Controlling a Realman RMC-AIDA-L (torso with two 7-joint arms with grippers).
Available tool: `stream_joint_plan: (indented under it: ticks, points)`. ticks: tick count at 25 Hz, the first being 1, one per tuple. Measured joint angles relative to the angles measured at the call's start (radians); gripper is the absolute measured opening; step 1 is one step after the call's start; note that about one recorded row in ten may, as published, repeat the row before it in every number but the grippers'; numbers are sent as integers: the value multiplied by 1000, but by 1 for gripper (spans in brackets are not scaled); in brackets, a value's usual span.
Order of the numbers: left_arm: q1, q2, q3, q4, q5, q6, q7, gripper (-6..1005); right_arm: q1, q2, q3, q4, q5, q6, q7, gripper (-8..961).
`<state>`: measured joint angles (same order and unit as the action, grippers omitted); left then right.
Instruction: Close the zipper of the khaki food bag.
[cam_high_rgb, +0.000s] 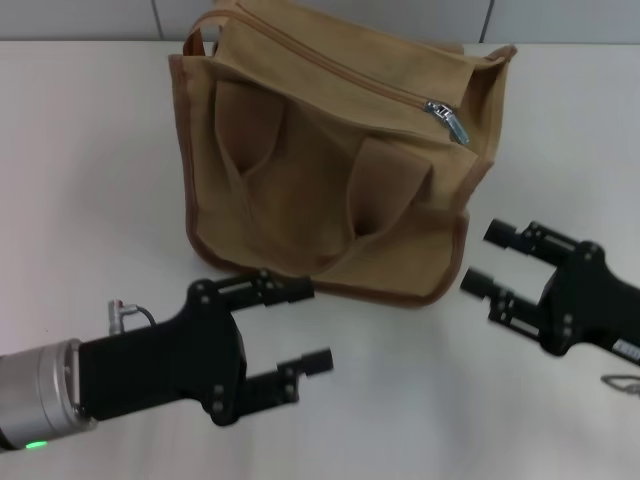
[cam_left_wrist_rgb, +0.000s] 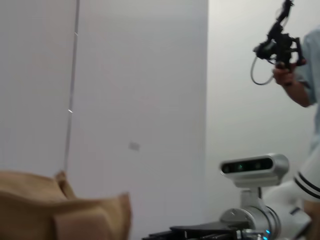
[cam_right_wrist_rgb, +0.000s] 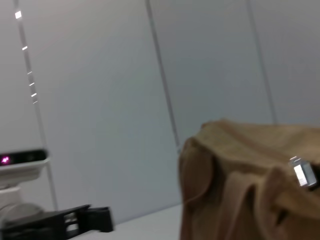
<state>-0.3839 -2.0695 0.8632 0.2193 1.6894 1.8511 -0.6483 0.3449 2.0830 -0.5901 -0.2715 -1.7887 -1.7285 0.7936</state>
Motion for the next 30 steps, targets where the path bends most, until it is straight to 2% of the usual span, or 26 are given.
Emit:
stream_joint_plan:
  ticks: [1,7,14,15,17,23,30]
  points:
    - [1,0,14,0,0,-6,-5,622,-1,1,0,5,-13,-4,-16,574]
    - [34,3,30,1,0,-104,-15,626,-23,0,9,48,-22,-29,-152,766]
    - [49,1,25,1,-1,-156,-12,629,13,1,3,84,-45,27,-113,772]
    - [51,-6,29,-17,-2,-227,-10,629,22,1,2,88,-57,31,-98,773]
    - [51,-7,31,-32,-2,-243,-10,629,35,1,1,95,-88,43,-82,775]
    - [51,-6,30,-54,-5,-249,-10,630,71,1,1,149,-149,148,-76,776]
    - [43,-6,32,-58,-7,-253,-10,630,72,2,1,159,-153,155,-76,776]
